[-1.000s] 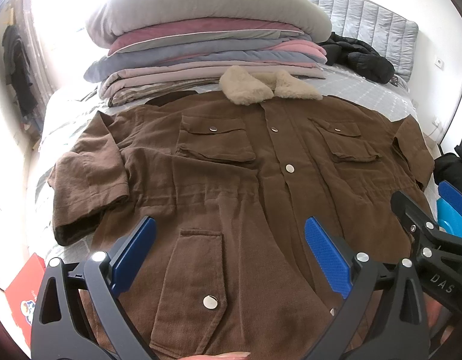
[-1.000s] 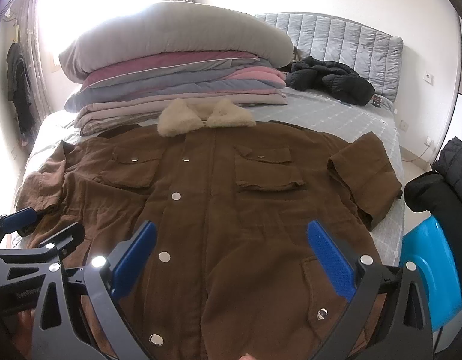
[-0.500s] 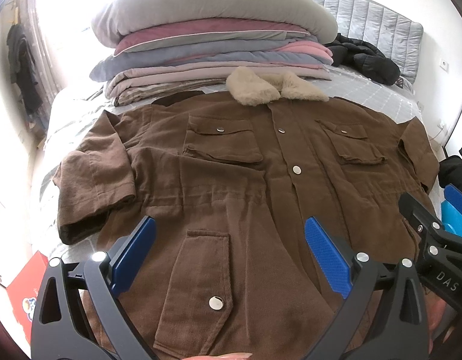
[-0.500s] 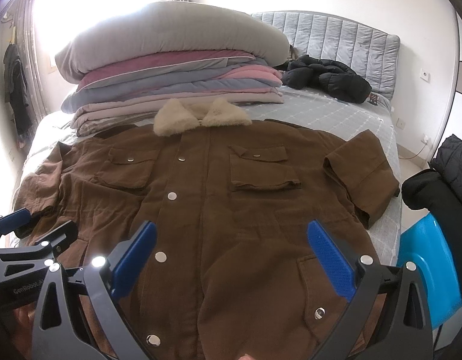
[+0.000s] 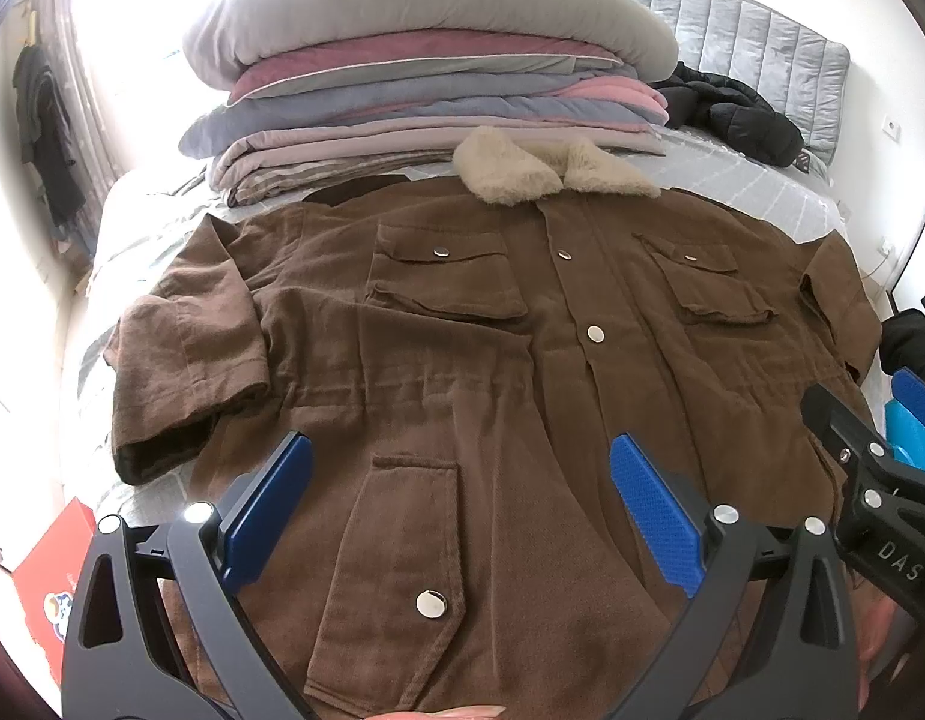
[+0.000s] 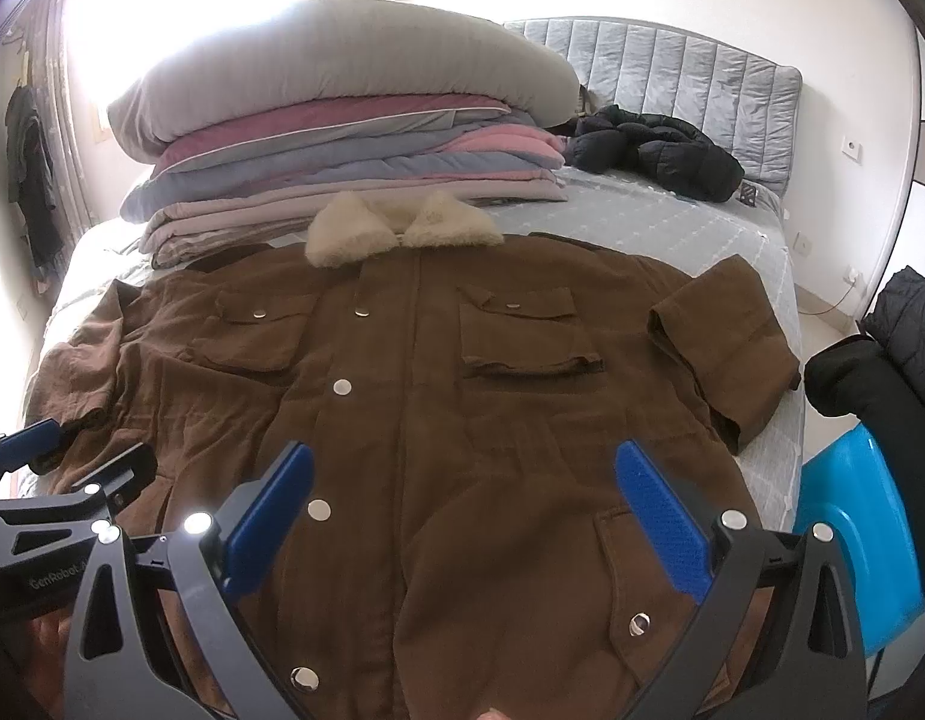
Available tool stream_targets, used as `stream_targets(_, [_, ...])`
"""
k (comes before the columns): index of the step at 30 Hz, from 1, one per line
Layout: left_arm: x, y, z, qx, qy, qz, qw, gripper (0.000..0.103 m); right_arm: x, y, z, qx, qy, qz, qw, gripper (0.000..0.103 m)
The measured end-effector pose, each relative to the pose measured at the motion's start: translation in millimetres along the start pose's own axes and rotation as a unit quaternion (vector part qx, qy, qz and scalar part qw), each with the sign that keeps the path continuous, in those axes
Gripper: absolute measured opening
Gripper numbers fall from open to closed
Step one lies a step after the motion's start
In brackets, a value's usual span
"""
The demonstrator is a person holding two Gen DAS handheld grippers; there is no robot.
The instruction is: Fold large clothes
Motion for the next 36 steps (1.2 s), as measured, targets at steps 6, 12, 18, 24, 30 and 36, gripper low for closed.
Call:
stream_targets(6, [-1.0, 0.2, 0.8, 0.0, 0.0, 0.0, 1.0, 0.096, -0.9, 1.3, 0.3, 0.001, 0.0, -0.001, 1.0, 0.097])
stream_targets(12, [-2.7, -0.5, 1.7, 0.0, 0.0, -0.002, 1.0, 0.096, -0.9, 1.7, -0.1, 0.001, 0.0, -0.002, 1.0, 0.097])
stream_targets(18, [-4.8, 3.6, 1.9, 0.0, 0.0, -0.006, 1.0, 0.096, -1.1, 3.4, 0.2, 0.003, 0.0, -0.005, 1.0, 0.097])
stream_targets(24, [-8.2, 7.1, -0.5, 0.004, -0.001, -0.012, 0.9999, 0.096, -7.5, 7.7, -0.5, 0.0, 0.0, -0.02, 1.0, 0.097])
stream_targets(30, [-16.0, 7.8, -6.5, 0.015, -0.003, -0.028, 0.9995, 0.096, -14.4, 11.9, -3.8, 0.009, 0.003, -0.038, 0.999, 0.097])
stream_targets(36, [-16.5, 7.6, -6.7, 0.018, -0.002, -0.031, 0.9994, 0.096, -12.9, 6.7, 3.8, 0.006, 0.013, -0.034, 0.999, 0.097])
Point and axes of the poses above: each gripper's, at about its wrist camera, not at the fingertips, and x roughly against the way its jaws point, z to its right, y to its underside, the point moved 8 cm from there along -x, roughly the way its jaws point, and after that the axes turned 5 degrees about z, right-handed, at the moved point
